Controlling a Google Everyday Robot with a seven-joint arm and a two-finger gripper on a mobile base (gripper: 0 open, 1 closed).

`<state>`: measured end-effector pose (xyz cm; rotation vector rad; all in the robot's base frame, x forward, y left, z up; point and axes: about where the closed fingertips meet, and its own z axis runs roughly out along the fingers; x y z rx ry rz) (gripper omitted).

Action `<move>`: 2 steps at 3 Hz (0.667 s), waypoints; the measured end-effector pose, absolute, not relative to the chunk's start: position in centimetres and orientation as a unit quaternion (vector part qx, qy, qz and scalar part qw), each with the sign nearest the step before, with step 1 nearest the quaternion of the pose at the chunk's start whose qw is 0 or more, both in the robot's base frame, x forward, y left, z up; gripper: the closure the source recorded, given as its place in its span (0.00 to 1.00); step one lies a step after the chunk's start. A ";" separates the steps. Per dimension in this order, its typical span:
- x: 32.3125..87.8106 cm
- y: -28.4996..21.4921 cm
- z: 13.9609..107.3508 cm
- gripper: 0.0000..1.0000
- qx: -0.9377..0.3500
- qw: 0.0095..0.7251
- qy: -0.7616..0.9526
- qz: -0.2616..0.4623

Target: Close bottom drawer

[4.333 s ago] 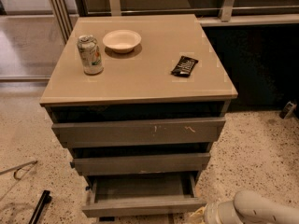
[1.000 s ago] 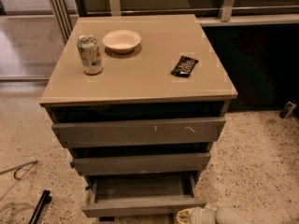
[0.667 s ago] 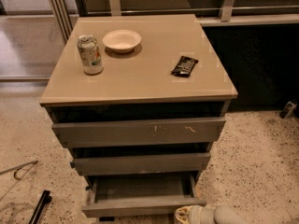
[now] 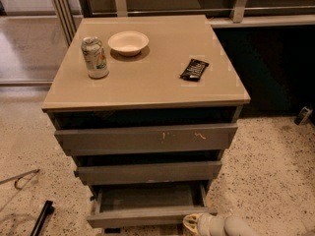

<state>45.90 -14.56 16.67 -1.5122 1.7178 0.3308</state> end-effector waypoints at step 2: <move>48.6 -14.5 15.6 1.00 -0.594 0.422 0.675 0.118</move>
Offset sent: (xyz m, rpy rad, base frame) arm 0.0479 -0.0047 -0.0178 0.0070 -0.0717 -0.0301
